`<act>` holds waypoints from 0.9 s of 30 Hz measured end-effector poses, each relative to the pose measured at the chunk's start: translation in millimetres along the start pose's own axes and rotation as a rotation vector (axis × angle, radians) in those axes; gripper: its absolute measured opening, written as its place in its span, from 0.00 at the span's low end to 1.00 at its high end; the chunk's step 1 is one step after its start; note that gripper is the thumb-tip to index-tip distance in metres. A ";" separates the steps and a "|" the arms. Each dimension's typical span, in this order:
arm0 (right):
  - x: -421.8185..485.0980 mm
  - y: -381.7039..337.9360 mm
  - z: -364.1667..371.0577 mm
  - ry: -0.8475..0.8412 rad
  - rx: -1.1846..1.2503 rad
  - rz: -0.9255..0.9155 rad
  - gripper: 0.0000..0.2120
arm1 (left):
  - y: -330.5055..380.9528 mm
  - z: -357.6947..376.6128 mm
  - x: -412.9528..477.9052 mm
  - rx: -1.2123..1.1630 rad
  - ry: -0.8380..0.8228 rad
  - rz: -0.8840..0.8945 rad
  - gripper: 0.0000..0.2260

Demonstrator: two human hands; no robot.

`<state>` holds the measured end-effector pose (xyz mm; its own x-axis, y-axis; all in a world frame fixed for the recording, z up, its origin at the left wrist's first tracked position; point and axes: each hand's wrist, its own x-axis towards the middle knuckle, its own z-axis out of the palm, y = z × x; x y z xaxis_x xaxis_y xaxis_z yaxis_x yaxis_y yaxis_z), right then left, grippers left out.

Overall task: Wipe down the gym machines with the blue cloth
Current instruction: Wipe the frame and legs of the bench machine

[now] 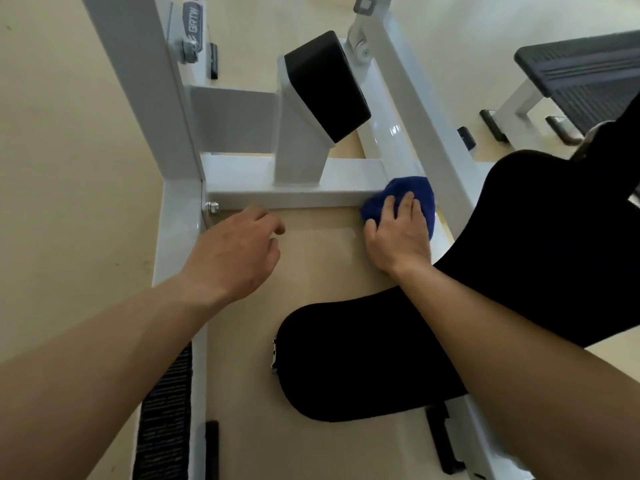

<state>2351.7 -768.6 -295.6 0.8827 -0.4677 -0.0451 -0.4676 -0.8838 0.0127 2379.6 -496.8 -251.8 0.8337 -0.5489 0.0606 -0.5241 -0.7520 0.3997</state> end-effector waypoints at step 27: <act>30.3 -36.4 -12.2 -0.014 0.171 -0.249 0.32 | 6.2 -12.7 -16.5 0.032 0.005 0.003 0.10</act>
<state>2396.1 -750.6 -285.3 0.9710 -0.2358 -0.0393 -0.2390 -0.9562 -0.1689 2364.8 -487.7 -238.8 0.8329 -0.5495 0.0660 -0.5319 -0.7617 0.3700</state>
